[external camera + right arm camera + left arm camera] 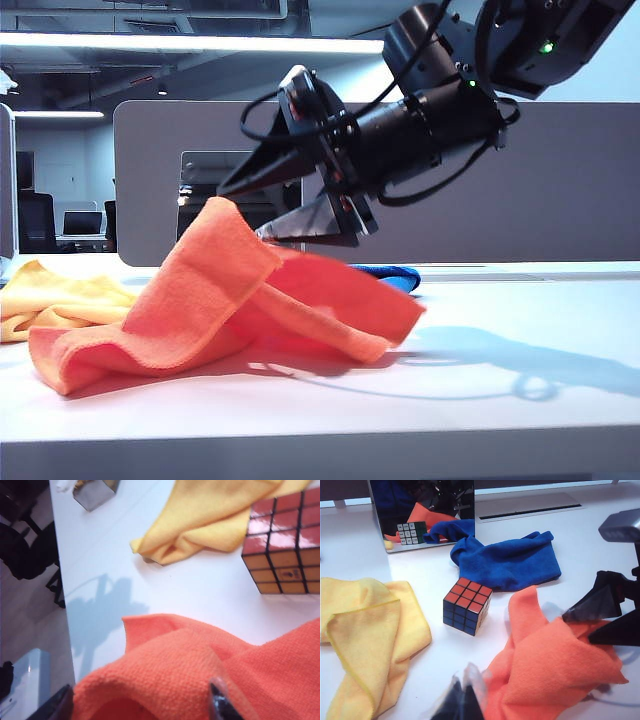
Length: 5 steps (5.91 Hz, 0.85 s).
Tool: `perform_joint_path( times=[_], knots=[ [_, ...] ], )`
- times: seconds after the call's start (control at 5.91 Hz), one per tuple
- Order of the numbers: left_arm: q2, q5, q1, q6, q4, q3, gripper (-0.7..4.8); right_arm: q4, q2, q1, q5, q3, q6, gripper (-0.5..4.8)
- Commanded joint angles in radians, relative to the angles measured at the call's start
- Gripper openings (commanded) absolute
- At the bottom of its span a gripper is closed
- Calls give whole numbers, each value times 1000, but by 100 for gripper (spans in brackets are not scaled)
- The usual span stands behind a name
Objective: Pick up a rag that is the same color as the top surface of the Rubik's Cube and cover the cube with it.
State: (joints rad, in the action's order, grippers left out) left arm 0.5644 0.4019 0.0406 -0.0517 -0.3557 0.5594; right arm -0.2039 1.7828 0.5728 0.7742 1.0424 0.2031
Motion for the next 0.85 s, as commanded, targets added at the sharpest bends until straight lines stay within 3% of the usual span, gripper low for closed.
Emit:
perform_joint_path(
  times=[0.17, 0.51, 0.68, 0.85],
  knots=[
    [-1, 6, 2, 0, 13, 2, -5, 49, -5, 41, 1, 7, 31, 329],
    [0, 6, 2, 0, 13, 2, -5, 50, 2, 58, -31, 7, 29, 167],
    [0, 6, 2, 0, 13, 2, -5, -43, 2, 62, -36, 8, 37, 6],
    [0, 6, 2, 0, 13, 2, -5, -129, 2, 64, -35, 8, 93, -1]
  ],
)
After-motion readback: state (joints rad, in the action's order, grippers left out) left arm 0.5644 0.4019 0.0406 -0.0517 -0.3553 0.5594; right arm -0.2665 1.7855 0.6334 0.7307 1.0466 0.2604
